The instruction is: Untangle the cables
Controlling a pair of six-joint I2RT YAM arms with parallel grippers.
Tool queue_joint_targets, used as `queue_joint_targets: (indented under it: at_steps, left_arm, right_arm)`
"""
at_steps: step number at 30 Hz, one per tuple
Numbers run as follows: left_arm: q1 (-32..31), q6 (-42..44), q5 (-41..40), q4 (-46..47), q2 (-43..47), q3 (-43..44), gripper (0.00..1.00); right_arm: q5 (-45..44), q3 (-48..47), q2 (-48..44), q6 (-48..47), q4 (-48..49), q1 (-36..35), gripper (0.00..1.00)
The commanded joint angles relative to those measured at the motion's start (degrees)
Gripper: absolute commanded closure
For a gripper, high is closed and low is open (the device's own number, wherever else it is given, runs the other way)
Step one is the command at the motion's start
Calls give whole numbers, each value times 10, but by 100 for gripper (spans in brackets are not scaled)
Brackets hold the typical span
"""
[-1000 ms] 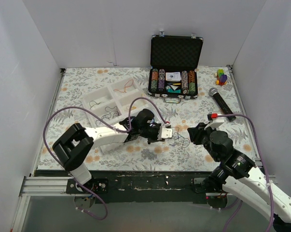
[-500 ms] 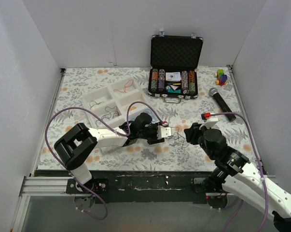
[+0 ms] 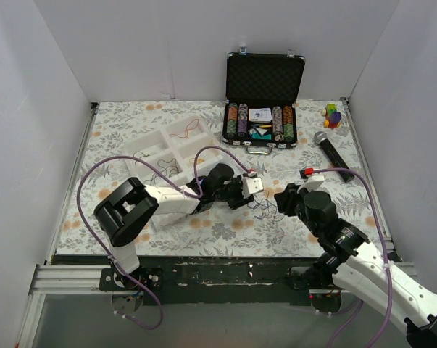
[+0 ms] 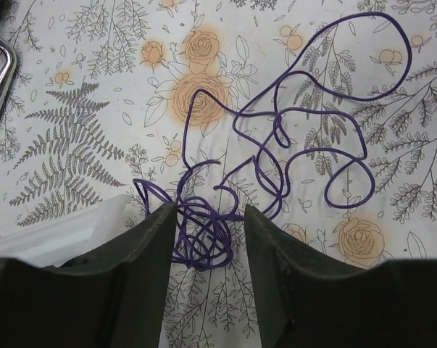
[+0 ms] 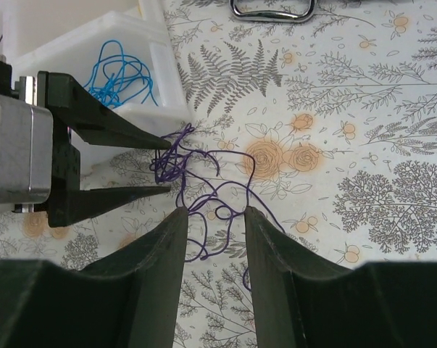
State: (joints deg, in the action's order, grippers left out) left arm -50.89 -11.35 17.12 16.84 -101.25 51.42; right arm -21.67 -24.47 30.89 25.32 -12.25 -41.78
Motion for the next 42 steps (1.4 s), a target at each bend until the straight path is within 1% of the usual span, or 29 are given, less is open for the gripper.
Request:
queue_joint_targets:
  at_steps: [1, 3, 7, 10, 13, 16, 18, 23, 26, 30, 31, 36, 39, 42]
  left_arm:
    - [13, -18, 24, -25, -13, 28, 60]
    - [16, -20, 24, -25, -19, 32, 67]
    - [18, -11, 35, -36, -24, 35, 89]
    - [17, -5, 59, -52, -18, 40, 93]
    - [15, -14, 88, -69, -8, 49, 100]
    - [6, -23, 113, -95, 10, 63, 100]
    - [2, -39, 115, -104, 25, 68, 100]
    - [-1, -60, 100, -124, 81, 72, 100]
    - [-1, -60, 99, -143, 115, 77, 100]
    - [-1, -60, 105, -165, 154, 101, 100]
    - [-1, -60, 108, -185, 160, 111, 100]
    - [-1, -103, 129, -217, 187, 155, 100]
    - [-2, -133, 139, -231, 198, 180, 100]
    - [-1, -167, 143, -239, 210, 206, 100]
  right_arm:
    - [29, 12, 12, -4, 44, 19, 54]
    - [38, 13, 14, -4, 48, 26, 54]
    - [51, 16, 10, -8, 50, 38, 54]
    - [59, 20, 10, -10, 50, 45, 54]
    - [67, 21, 11, -12, 54, 49, 54]
    - [83, 35, 18, -13, 70, 52, 54]
    - [94, 52, 27, -15, 91, 53, 54]
    - [109, 81, 60, -12, 116, 55, 52]
    - [116, 91, 78, -13, 150, 57, 50]
    - [131, 94, 98, -13, 180, 56, 49]
    - [138, 94, 101, -13, 188, 56, 49]
    - [171, 103, 115, -13, 255, 56, 49]
    - [184, 99, 146, -5, 253, 56, 50]
    - [205, 126, 162, 19, 279, 56, 51]
